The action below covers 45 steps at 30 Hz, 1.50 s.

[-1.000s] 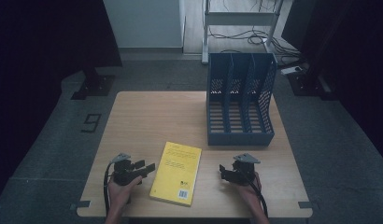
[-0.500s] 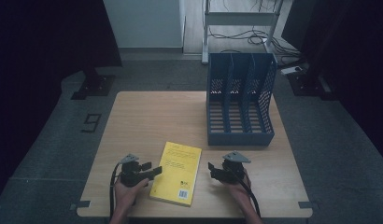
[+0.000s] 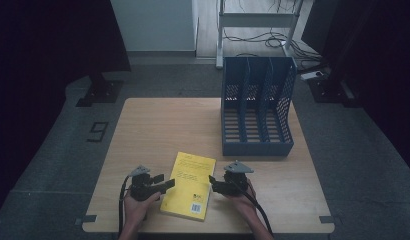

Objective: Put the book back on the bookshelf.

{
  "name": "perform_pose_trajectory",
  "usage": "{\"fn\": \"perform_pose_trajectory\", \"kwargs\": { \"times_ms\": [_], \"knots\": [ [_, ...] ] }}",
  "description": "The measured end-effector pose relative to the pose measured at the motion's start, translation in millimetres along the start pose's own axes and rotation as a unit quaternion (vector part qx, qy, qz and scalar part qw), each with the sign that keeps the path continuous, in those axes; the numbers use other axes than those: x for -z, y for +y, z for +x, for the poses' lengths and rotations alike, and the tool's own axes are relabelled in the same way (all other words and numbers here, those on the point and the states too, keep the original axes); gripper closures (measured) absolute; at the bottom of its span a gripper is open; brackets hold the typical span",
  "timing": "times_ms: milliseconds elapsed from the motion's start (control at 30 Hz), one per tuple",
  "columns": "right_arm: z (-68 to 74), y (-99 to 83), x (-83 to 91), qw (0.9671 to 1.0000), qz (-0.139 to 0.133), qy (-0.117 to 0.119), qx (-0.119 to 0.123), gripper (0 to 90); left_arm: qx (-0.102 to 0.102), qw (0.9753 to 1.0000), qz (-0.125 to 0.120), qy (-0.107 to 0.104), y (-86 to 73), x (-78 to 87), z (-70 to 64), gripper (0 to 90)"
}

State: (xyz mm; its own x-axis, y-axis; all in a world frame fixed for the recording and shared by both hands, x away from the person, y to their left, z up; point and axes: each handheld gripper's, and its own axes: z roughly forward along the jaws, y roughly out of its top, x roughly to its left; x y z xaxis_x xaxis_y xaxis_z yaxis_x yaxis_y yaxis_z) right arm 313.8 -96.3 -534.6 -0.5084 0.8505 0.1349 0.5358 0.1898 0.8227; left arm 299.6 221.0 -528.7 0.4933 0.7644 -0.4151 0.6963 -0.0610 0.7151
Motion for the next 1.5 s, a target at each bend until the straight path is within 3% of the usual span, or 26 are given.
{"fn": "perform_pose_trajectory", "kwargs": {
  "times_ms": [267,500,867,1400,1500],
  "knots": [
    [20.3,0.8,-16.2,0.9997,0.012,0.018,0.008,19.8,0.003,1.0,-0.002,-0.006,0.7,1.7,0.2,36.3],
    [27.8,-0.1,-27.9,0.9994,0.03,0.011,0.015,19.3,0.004,1.0,0.006,-0.007,0.3,-0.5,-1.0,36.3],
    [25.1,-3.1,-32.8,0.9988,0.041,0.028,-0.007,18.5,-0.004,0.9999,0.009,-0.005,-0.2,-6.0,-3.8,36.6],
    [26.5,-4.4,-32.2,0.9991,0.036,0.024,-0.005,19.5,-0.007,0.9993,0.036,-0.002,-4.1,-22.4,-4.6,36.6],
    [27.7,-5.1,-31.4,0.9992,0.032,0.021,-0.003,20.5,-0.018,0.999,0.038,0.01,-4.7,-24.9,-8.8,35.6]
  ]
}}
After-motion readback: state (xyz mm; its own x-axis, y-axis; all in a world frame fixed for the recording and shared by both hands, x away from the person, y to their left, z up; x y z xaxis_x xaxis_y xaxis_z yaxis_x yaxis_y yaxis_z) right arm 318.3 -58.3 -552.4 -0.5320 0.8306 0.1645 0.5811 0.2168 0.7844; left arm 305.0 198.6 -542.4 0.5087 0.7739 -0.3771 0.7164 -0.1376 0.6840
